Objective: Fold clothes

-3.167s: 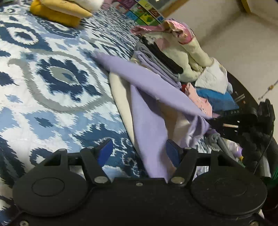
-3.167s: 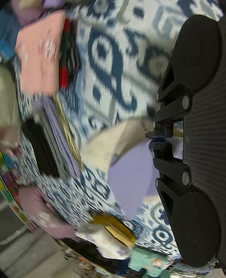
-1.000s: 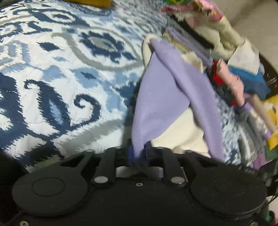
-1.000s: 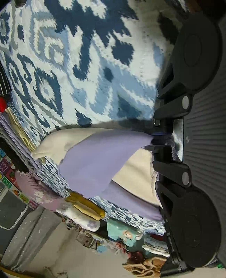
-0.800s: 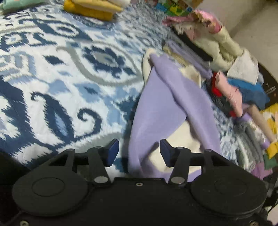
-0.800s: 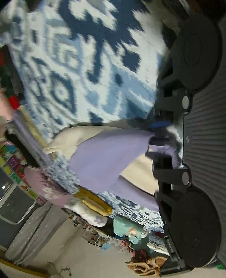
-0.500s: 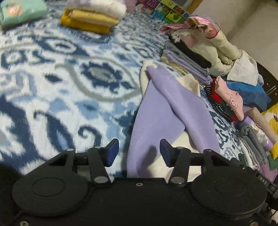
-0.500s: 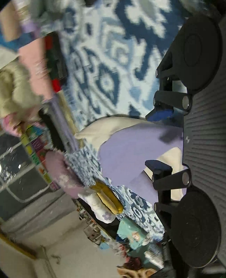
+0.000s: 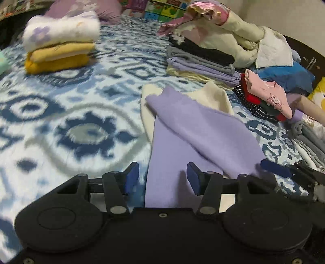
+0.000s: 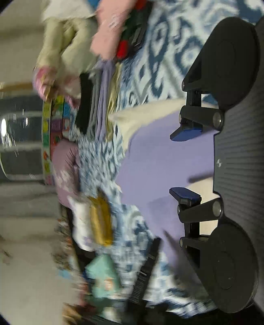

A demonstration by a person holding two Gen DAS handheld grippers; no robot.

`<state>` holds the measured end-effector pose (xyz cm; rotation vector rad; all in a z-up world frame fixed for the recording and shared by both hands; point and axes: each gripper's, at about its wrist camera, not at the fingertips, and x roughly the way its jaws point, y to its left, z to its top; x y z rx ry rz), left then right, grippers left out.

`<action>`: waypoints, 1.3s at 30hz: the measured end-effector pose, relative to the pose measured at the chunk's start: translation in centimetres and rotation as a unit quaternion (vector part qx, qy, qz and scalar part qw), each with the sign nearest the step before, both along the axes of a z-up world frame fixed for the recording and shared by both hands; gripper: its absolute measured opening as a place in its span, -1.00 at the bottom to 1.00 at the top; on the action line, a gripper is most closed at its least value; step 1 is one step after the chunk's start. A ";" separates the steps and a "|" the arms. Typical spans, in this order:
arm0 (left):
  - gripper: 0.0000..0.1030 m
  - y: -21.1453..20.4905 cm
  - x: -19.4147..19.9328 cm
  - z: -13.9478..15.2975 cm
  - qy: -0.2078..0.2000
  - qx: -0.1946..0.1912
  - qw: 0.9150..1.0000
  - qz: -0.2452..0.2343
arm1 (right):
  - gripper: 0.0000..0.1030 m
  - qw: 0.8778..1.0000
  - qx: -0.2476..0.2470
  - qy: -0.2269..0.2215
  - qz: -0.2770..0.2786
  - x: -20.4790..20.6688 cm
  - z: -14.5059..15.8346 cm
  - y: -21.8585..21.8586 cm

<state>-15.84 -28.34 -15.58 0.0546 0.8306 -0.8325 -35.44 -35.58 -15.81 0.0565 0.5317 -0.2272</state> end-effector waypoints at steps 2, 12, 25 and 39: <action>-0.02 -1.0 1.1 0.0 -0.004 0.001 1.000 -0.009 | -0.02 0.999 -0.038 0.023 0.017 1.7 0.1 1.2; -0.17 -3.5 5.2 -2.3 0.021 -0.012 1.000 -0.016 | -0.23 0.986 -0.125 0.097 0.059 9.2 -1.3 2.8; -0.79 -3.6 5.4 -2.6 0.031 -0.023 0.999 -0.031 | -0.88 0.991 0.095 0.002 -0.093 4.2 0.7 -7.7; -0.94 -1.1 6.6 -2.0 0.056 -0.069 0.996 -0.001 | -0.78 0.876 0.358 -0.067 -0.316 -7.9 -5.6 -20.1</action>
